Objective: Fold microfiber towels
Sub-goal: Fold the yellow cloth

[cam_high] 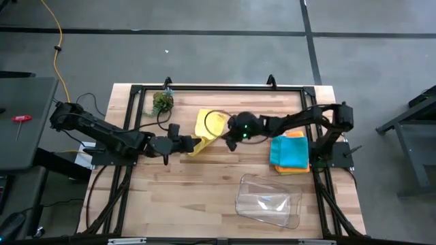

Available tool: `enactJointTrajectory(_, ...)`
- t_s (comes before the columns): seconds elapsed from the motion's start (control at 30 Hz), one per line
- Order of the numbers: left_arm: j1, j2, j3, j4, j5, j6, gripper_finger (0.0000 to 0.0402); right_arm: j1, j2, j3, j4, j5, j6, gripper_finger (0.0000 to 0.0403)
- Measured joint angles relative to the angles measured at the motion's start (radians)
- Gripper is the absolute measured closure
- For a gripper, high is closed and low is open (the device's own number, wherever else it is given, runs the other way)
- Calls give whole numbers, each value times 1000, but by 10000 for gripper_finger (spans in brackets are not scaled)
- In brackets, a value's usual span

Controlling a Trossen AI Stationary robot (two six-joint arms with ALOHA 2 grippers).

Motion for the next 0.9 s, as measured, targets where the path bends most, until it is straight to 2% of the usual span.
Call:
enactJointTrajectory(0.13,5,0,0,10,8,0,401,54,49,33,-1,75,-54,400)
enactJointTrajectory(0.27,5,0,0,19,19,-1,401,79,117,90,-11,126,-115,371)
enactJointTrajectory(0.57,5,0,0,23,19,-1,401,83,223,179,-50,313,-264,222)
enactJointTrajectory(0.73,5,0,0,23,15,-1,401,83,228,179,-45,295,-361,169)
enactJointTrajectory(0.83,6,0,0,23,15,-1,401,83,249,179,-37,257,-381,163)
enactJointTrajectory(0.9,7,0,0,23,11,-1,401,87,261,178,-25,270,-400,163)
